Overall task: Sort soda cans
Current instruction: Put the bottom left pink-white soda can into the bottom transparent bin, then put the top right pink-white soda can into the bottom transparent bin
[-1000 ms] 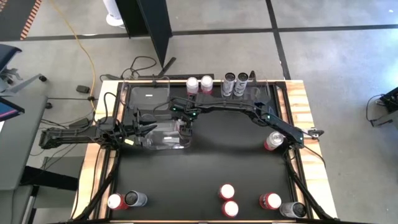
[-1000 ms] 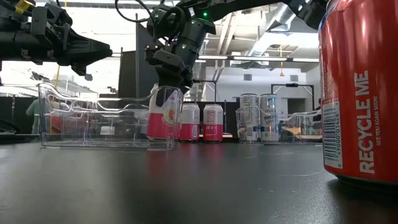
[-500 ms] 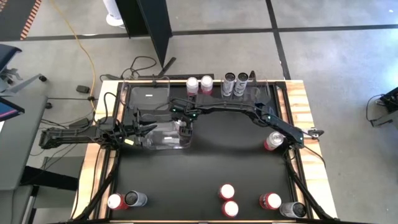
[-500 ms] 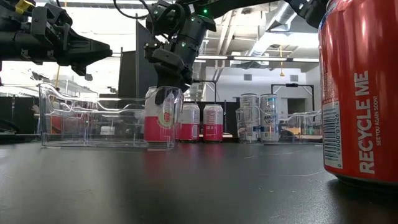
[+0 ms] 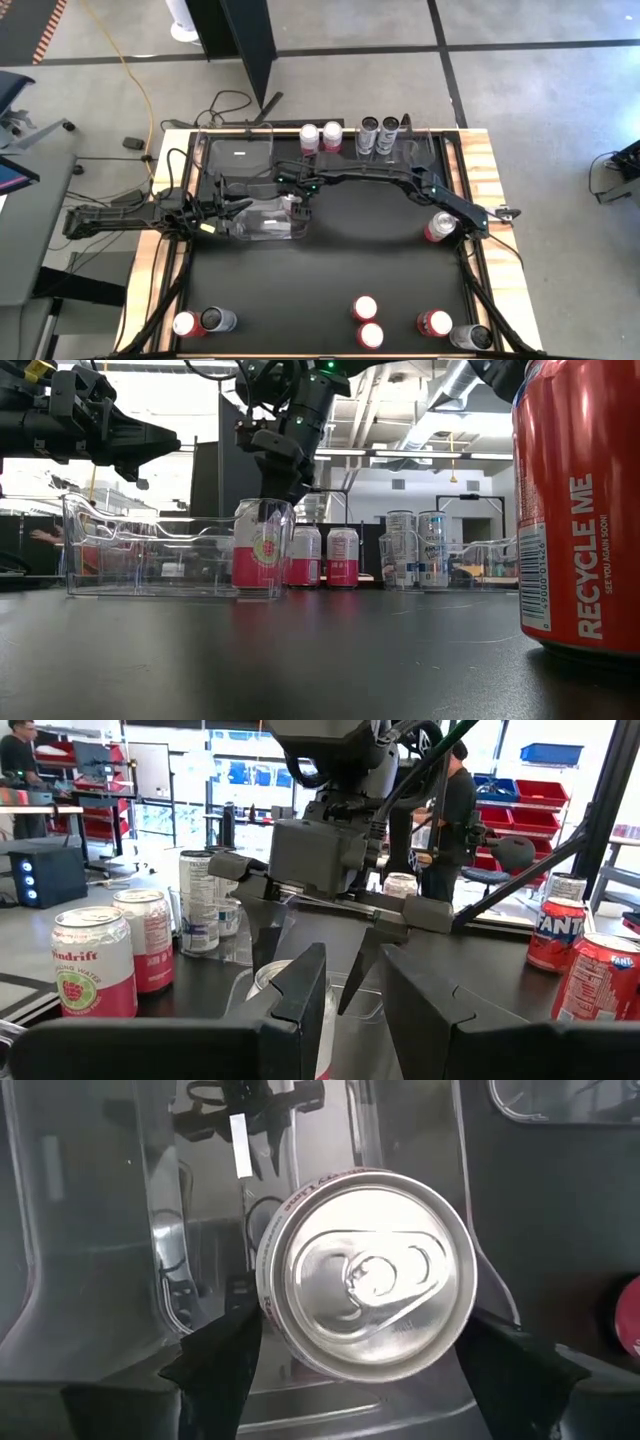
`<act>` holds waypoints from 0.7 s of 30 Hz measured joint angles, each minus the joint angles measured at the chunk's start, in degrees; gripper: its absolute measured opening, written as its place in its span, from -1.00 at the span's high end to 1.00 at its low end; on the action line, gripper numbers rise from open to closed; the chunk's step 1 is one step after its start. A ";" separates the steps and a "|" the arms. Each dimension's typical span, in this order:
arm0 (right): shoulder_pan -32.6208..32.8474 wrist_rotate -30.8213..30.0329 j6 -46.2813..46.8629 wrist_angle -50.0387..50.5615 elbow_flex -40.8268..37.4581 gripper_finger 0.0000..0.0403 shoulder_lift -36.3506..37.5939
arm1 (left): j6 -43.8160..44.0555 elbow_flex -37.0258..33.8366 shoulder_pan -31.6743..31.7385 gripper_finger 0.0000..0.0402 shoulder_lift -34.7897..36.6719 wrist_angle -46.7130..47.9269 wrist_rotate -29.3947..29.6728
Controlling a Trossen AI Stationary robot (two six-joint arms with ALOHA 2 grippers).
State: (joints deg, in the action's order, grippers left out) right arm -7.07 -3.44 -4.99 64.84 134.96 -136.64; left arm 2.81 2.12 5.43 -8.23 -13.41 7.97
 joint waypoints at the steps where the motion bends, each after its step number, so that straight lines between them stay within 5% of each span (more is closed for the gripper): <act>1: 0.00 0.00 -0.03 0.07 0.00 -0.67 0.12 | 0.00 0.02 0.00 0.53 -0.01 0.02 0.01; 21: -3.78 -5.08 -2.63 -3.10 0.06 -0.68 12.56 | -0.09 0.01 0.00 0.53 0.00 -0.02 -0.01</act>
State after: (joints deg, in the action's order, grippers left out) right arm -10.86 -8.52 -7.62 61.74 135.02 -124.09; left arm 2.72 2.13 5.43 -8.23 -13.43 7.97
